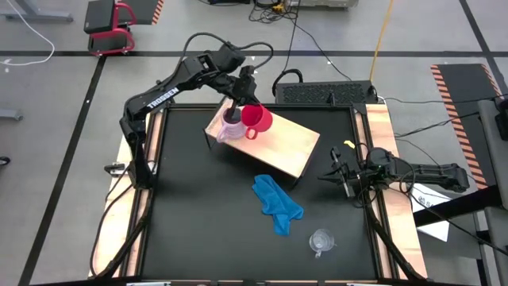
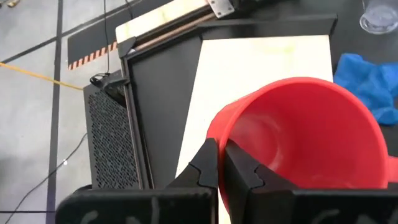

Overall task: Stack small to large cups/mugs on shelf
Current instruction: Put the red mug on the shelf

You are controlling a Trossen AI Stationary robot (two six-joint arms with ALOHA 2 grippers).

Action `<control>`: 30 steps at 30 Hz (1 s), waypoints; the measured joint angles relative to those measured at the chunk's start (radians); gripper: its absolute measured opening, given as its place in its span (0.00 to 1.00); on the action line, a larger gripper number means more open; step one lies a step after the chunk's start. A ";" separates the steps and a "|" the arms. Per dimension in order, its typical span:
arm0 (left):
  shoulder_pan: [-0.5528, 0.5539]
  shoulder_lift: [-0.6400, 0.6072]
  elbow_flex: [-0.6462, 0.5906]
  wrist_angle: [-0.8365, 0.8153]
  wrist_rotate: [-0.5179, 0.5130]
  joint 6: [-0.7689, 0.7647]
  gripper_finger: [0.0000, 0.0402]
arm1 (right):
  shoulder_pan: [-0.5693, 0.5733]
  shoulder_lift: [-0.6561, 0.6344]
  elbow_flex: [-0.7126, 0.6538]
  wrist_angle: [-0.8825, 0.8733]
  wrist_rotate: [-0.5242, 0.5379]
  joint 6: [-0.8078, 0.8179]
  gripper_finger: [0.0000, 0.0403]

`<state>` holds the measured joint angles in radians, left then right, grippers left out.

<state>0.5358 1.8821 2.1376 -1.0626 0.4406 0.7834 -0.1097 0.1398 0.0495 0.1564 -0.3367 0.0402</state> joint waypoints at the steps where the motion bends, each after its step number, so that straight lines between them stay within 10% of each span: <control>1: -0.001 0.002 0.000 0.003 0.002 0.002 0.01 | 0.000 0.000 0.000 0.001 0.000 0.000 0.00; 30: -0.105 0.105 0.000 -0.120 -0.012 0.096 0.01 | 0.000 0.000 0.000 0.003 0.002 -0.001 0.00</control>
<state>0.4308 1.9868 2.1372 -1.1826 0.4281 0.8790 -0.1097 0.1398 0.0496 0.1593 -0.3347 0.0395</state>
